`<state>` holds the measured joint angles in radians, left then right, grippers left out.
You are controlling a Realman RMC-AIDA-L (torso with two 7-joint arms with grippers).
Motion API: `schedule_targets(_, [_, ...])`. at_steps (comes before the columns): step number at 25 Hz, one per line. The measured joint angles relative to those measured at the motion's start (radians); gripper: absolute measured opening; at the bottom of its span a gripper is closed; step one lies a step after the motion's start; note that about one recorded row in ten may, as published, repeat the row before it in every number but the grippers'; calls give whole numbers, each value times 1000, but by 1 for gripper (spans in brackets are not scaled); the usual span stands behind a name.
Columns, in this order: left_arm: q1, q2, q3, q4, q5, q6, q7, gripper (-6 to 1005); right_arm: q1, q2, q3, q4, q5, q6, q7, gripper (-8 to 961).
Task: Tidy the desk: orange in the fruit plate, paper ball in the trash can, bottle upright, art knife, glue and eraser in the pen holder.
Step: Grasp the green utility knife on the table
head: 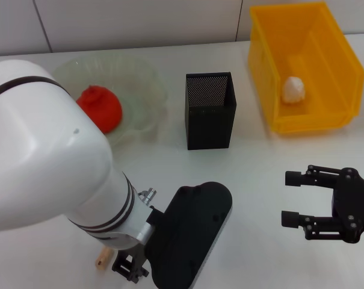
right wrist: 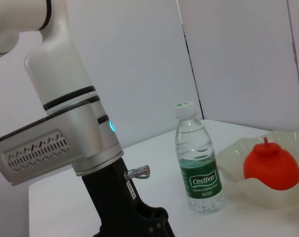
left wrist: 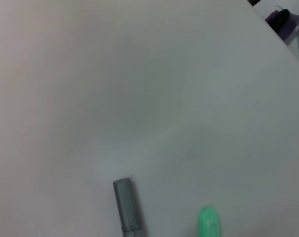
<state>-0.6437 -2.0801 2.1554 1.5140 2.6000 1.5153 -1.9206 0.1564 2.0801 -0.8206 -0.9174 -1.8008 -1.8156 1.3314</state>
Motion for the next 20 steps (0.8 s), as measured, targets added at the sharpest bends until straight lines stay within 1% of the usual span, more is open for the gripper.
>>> schedule_targets(9, [-23, 0, 13, -5, -6, 4, -24, 630, 0, 0, 0, 0, 0, 0, 0, 773])
schedule_targets(20, [-65, 0, 22, -50, -50, 5, -30, 627, 0, -2, 0, 13, -2, 1, -1, 773])
